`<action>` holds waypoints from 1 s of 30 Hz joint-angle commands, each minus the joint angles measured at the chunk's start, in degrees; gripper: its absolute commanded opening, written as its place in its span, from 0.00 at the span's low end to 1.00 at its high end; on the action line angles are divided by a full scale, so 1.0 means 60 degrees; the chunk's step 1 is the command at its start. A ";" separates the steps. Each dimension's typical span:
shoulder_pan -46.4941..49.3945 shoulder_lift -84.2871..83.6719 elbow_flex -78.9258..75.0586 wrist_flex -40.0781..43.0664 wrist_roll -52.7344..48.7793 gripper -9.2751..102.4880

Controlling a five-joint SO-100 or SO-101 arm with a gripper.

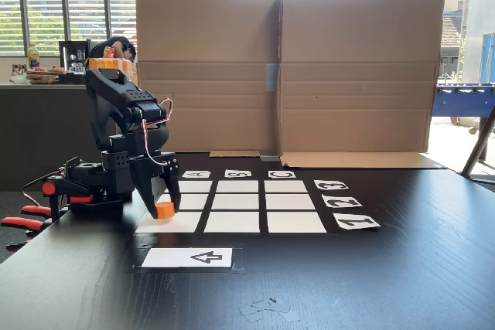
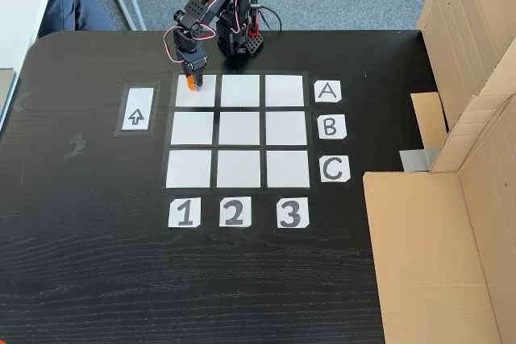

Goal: Pick up the round, orange token and place it in the grid on square A1.

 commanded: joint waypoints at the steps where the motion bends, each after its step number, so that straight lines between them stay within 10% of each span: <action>1: -0.0059 -0.0132 -0.0015 -0.0103 0.0015 0.17; 30: 0.0190 -0.0630 -0.0015 -0.0439 0.0000 0.34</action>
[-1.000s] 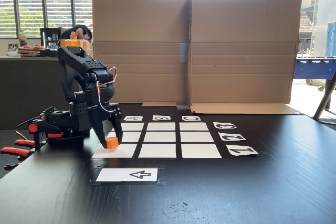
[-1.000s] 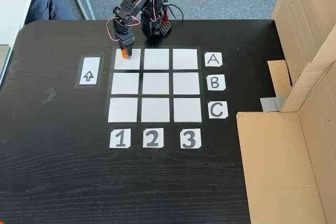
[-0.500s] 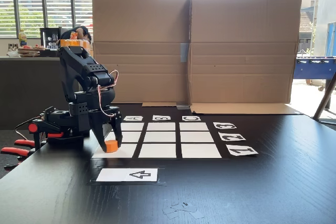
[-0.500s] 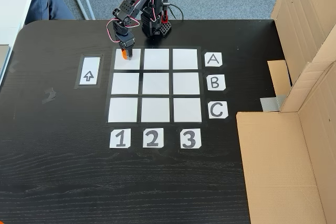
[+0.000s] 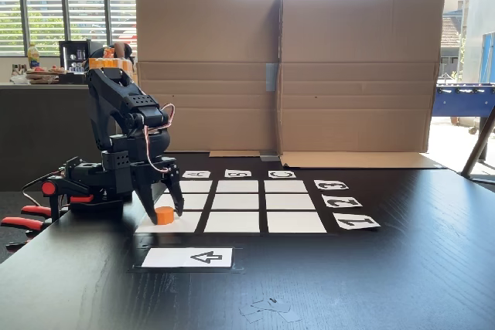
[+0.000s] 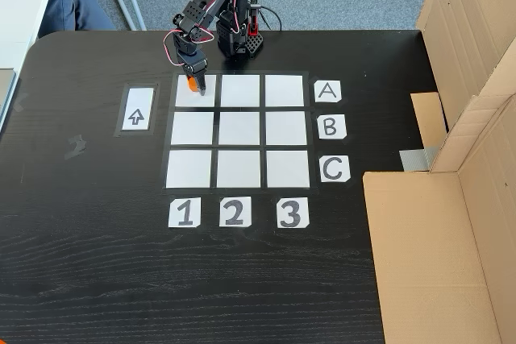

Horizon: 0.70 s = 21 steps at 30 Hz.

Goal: Pick up the round, orange token and place it in the grid on square A1.

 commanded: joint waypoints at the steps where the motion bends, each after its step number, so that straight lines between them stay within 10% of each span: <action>1: 0.0264 0.0015 -0.0029 -0.0190 -0.0015 0.35; 21: 0.3208 0.1509 -0.1772 -0.1084 -0.0190 0.35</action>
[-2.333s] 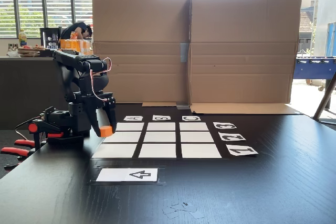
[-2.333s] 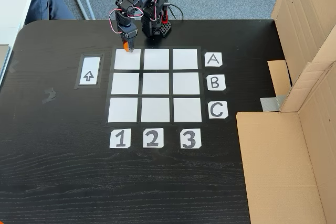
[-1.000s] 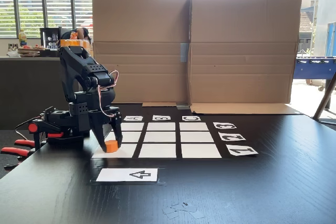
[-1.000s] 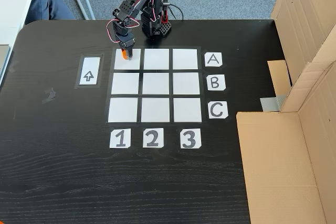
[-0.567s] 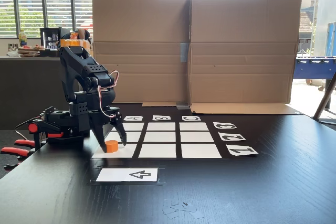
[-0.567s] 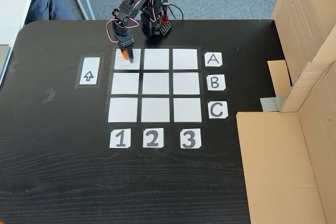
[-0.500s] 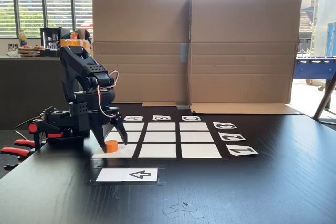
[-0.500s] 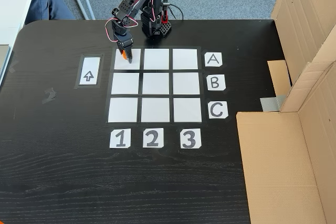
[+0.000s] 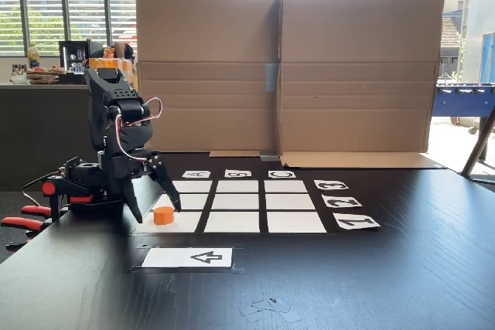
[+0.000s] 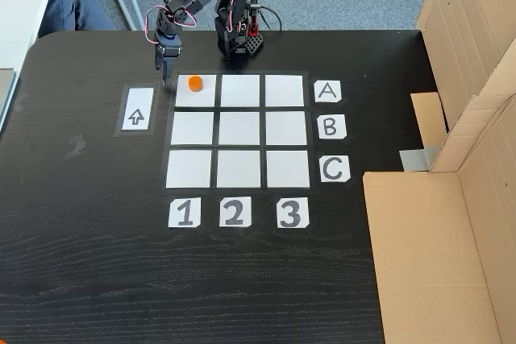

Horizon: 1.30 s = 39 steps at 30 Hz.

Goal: Pick up the round, orange token and place it in the grid on square A1.

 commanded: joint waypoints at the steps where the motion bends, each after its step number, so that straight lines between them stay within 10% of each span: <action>1: 0.0469 0.0586 -0.0688 0.0337 -0.0029 0.35; 16: 0.1860 0.2520 -0.4160 0.5771 0.0000 0.32; 39: 0.6226 0.7778 -0.0630 0.5874 -0.0308 0.23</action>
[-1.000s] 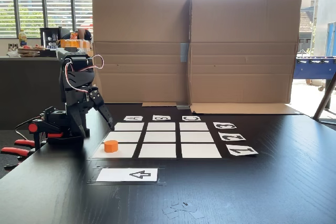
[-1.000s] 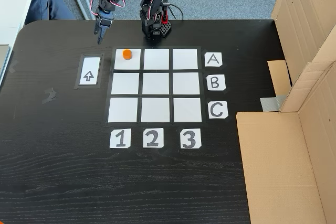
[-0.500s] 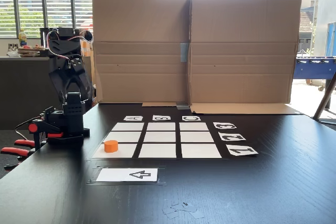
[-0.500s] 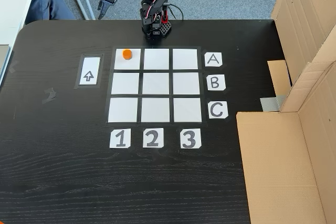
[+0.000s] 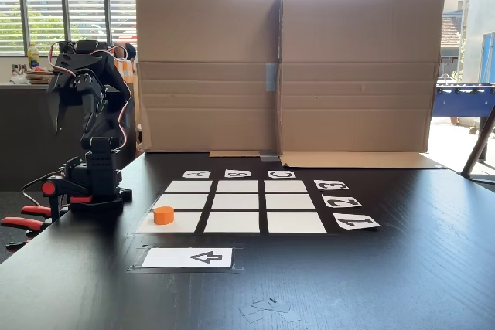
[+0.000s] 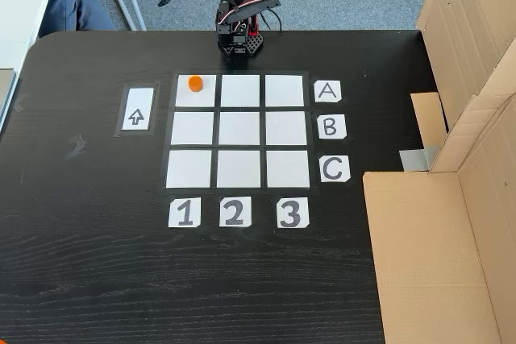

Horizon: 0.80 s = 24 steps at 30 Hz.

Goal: Pick up the round, orange token and place it in the grid on square A1.

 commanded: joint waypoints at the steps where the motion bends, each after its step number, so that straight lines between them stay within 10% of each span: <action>1: 0.0615 0.0864 0.0806 -0.0059 -0.0234 0.23; 24: 0.2036 0.4805 0.6870 -0.2520 -0.0674 0.18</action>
